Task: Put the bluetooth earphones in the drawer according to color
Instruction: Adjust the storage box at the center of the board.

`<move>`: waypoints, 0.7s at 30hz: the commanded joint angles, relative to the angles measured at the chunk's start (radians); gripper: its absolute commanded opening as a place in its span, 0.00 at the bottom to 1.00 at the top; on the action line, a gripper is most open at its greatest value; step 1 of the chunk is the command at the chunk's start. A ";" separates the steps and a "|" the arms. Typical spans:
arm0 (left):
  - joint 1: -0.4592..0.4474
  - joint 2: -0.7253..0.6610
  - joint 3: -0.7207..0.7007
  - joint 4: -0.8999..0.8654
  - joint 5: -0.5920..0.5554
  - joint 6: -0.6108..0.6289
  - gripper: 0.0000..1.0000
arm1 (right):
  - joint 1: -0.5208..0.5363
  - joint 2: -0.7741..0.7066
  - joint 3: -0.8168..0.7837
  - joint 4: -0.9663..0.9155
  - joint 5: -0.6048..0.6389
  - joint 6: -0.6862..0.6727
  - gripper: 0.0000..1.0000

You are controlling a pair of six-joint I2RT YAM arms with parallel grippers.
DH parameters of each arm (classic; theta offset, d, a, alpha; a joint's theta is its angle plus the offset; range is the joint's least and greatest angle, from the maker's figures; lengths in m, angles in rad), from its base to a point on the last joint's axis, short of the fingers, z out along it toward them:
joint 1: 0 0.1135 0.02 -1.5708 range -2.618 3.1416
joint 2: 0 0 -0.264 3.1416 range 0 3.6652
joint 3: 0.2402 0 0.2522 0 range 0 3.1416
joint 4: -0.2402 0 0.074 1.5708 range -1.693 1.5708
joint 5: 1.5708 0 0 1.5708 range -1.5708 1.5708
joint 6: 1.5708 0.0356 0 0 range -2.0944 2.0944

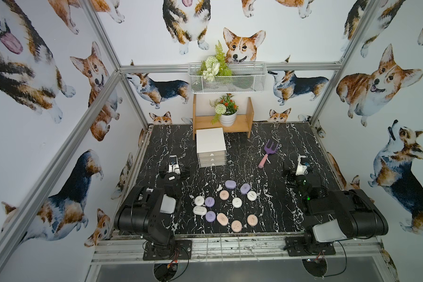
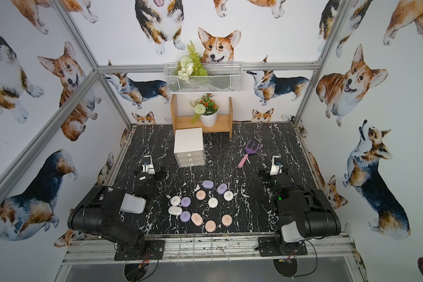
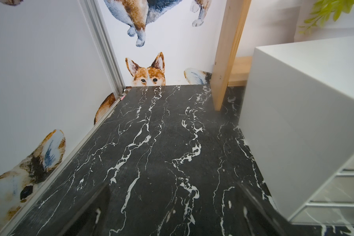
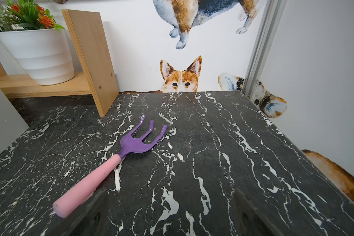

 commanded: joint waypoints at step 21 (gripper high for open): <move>-0.239 -0.667 0.339 -0.856 -0.156 0.200 0.81 | 0.135 -0.166 0.554 -0.962 -0.163 0.338 1.00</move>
